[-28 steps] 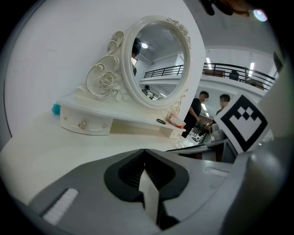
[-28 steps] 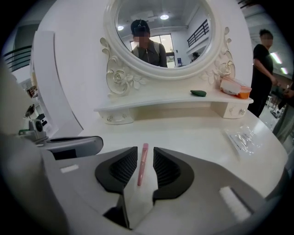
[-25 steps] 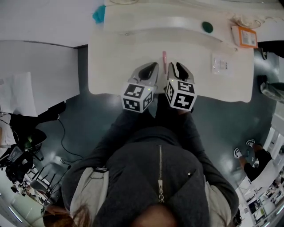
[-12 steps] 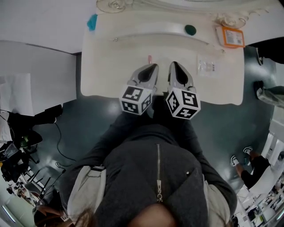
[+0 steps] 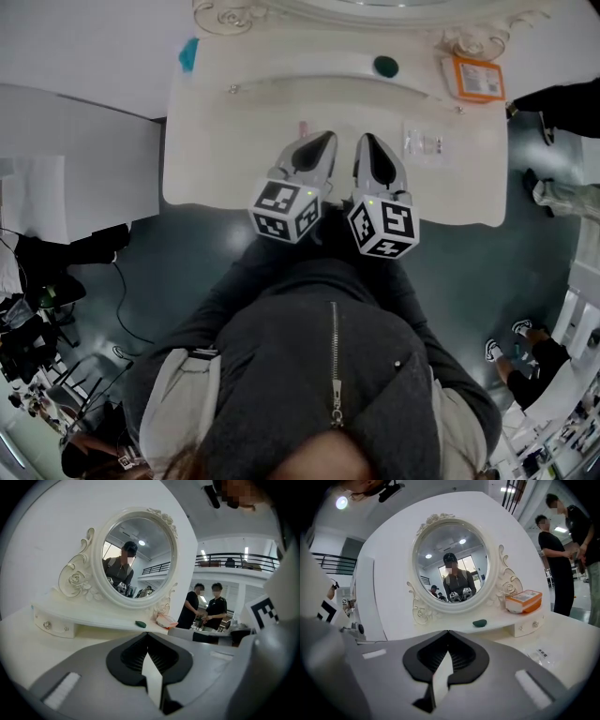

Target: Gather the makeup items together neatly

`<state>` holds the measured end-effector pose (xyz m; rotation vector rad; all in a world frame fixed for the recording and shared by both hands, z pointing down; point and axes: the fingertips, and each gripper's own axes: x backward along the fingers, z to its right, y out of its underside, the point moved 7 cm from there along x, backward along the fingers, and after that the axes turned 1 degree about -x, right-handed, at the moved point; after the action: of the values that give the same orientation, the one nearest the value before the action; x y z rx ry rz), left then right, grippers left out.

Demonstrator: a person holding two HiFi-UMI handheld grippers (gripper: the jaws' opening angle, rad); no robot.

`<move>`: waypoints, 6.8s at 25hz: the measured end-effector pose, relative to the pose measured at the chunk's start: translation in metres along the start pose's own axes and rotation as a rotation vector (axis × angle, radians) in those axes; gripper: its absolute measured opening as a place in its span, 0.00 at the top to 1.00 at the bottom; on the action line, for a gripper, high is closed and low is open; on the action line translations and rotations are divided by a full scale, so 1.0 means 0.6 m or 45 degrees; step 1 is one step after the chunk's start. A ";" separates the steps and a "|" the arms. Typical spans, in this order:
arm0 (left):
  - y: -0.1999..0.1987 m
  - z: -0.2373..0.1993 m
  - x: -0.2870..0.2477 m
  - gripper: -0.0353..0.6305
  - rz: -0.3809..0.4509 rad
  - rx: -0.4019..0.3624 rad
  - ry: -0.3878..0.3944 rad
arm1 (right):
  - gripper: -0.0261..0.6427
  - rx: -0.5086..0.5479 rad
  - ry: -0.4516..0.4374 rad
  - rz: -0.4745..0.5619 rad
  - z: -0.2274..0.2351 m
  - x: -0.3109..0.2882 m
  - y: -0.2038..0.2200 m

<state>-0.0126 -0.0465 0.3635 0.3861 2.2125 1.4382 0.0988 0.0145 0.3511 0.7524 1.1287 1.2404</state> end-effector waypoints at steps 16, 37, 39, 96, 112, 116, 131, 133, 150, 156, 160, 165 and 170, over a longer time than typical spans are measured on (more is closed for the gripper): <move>-0.028 -0.006 -0.021 0.94 0.041 -0.022 -0.032 | 0.96 0.011 -0.036 -0.013 0.015 -0.037 -0.018; -0.102 0.006 -0.146 0.93 0.011 -0.076 0.029 | 0.79 0.061 0.015 -0.170 0.112 -0.111 -0.118; -0.103 0.002 -0.159 0.93 0.005 -0.085 0.020 | 0.75 0.070 0.010 -0.178 0.120 -0.124 -0.124; -0.081 -0.089 -0.244 0.93 -0.053 -0.031 -0.116 | 0.61 0.192 0.162 -0.397 0.177 -0.290 -0.064; -0.077 -0.083 -0.235 0.93 -0.053 -0.030 -0.136 | 0.62 0.183 0.161 -0.372 0.181 -0.281 -0.070; -0.077 -0.082 -0.234 0.93 -0.052 -0.031 -0.135 | 0.63 0.183 0.165 -0.362 0.181 -0.279 -0.073; -0.076 -0.077 -0.217 0.93 -0.044 -0.038 -0.160 | 0.64 0.209 0.124 -0.337 0.168 -0.261 -0.083; -0.074 -0.078 -0.209 0.93 -0.040 -0.037 -0.177 | 0.64 0.225 0.100 -0.338 0.162 -0.255 -0.083; -0.038 -0.068 -0.106 0.93 0.018 0.006 -0.345 | 0.64 0.359 -0.235 -0.378 0.106 -0.187 -0.061; -0.025 -0.073 -0.066 0.93 0.017 0.024 -0.401 | 0.65 0.381 -0.337 -0.413 0.084 -0.171 -0.042; -0.015 -0.081 -0.035 0.93 0.007 0.033 -0.437 | 0.66 0.390 -0.398 -0.461 0.064 -0.164 -0.023; -0.003 -0.099 -0.001 0.93 -0.005 0.049 -0.479 | 0.66 0.399 -0.457 -0.520 0.047 -0.164 0.001; 0.007 -0.118 0.028 0.93 -0.016 0.060 -0.517 | 0.66 0.437 -0.502 -0.561 0.029 -0.168 0.023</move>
<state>-0.0643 -0.0920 0.3875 0.6188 1.9173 1.1790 0.1160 -0.0780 0.3938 0.8972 1.1097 0.5054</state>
